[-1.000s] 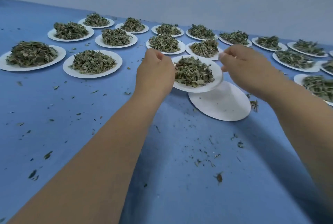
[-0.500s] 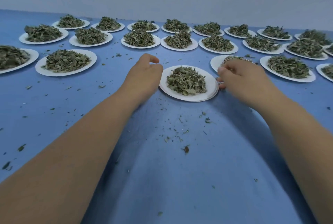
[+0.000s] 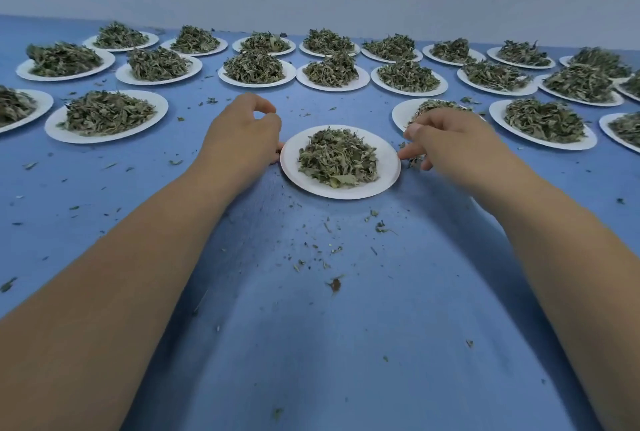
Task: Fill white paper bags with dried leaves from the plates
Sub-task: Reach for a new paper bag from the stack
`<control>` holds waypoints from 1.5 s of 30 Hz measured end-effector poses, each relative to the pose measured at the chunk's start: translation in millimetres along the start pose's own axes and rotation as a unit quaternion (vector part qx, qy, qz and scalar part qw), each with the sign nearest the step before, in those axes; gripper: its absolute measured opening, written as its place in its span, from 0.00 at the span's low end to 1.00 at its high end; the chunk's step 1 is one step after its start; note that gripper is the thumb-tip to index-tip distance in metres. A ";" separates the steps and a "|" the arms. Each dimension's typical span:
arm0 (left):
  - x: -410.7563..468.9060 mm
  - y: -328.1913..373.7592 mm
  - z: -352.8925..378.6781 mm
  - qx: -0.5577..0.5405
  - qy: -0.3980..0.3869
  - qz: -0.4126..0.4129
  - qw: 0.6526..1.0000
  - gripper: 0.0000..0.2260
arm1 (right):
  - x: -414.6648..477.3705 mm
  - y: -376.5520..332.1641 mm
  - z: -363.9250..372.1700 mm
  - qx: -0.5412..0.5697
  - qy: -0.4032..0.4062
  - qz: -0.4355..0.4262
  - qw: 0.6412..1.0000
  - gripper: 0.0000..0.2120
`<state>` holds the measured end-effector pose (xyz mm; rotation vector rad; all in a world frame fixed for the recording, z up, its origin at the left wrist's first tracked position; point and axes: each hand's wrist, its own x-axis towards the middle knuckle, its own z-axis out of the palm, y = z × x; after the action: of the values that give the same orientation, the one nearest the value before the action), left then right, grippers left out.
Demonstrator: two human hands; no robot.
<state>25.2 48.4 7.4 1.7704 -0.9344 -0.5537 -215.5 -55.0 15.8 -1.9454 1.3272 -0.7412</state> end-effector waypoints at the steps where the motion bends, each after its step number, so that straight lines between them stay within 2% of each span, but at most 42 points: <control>1: 0.1 0.1 -1.0 0.002 0.008 0.005 1.000 0.10 | 0.0 1.1 -2.1 -0.008 0.001 -0.005 1.000 0.08; 3: 0.7 -0.1 -2.1 0.019 0.015 0.014 1.000 0.10 | 0.2 3.9 -5.2 -0.056 0.007 -0.028 0.998 0.06; 7: 1.6 -3.7 4.2 0.068 -0.029 0.025 0.997 0.11 | 1.0 8.8 -2.4 -0.205 -0.048 -0.079 0.974 0.18; 10: 3.1 -6.6 11.4 0.110 -0.058 0.068 0.990 0.11 | 3.4 10.8 2.5 -0.237 -0.073 -0.079 0.965 0.23; 15: 6.9 -10.2 17.6 0.119 -0.108 0.085 0.983 0.13 | 8.5 9.9 5.8 -0.299 -0.043 -0.105 0.948 0.14; 18: 7.7 -12.0 19.6 0.120 -0.122 0.087 0.981 0.14 | 8.8 8.9 3.7 -0.297 -0.012 -0.100 0.950 0.15; 22: 12.3 -8.9 21.3 0.104 -0.116 0.078 0.985 0.19 | 7.2 8.7 3.0 -0.294 0.013 -0.119 0.948 0.11; 26: 10.8 -6.7 26.2 0.135 -0.127 0.063 0.981 0.21 | 2.7 7.1 0.9 -0.272 0.047 -0.131 0.952 0.10; 30: 12.1 -6.8 27.3 0.131 -0.124 0.060 0.982 0.20 | 0.8 7.9 -5.2 -0.211 0.082 -0.120 0.967 0.09; 33: 11.1 -6.6 25.5 0.110 -0.121 0.063 0.985 0.18 | 1.3 9.6 -10.9 -0.190 0.073 -0.110 0.973 0.10; 37: 7.2 -5.5 23.6 0.096 -0.098 0.090 0.986 0.12 | 2.8 14.8 -23.3 -0.170 0.076 -0.077 0.980 0.10; 41: 1.1 0.7 24.3 0.101 -0.071 0.125 0.984 0.15 | 0.6 19.0 -27.3 -0.217 0.026 -0.081 0.972 0.12; 45: -18.8 28.1 40.6 0.119 -0.087 0.211 0.966 0.14 | -8.6 14.7 -42.4 -0.198 0.098 -0.111 0.969 0.12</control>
<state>-25.1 35.3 16.8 1.6776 -1.5071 -0.3328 -258.7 -59.4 30.0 -2.4209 1.4789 -0.8431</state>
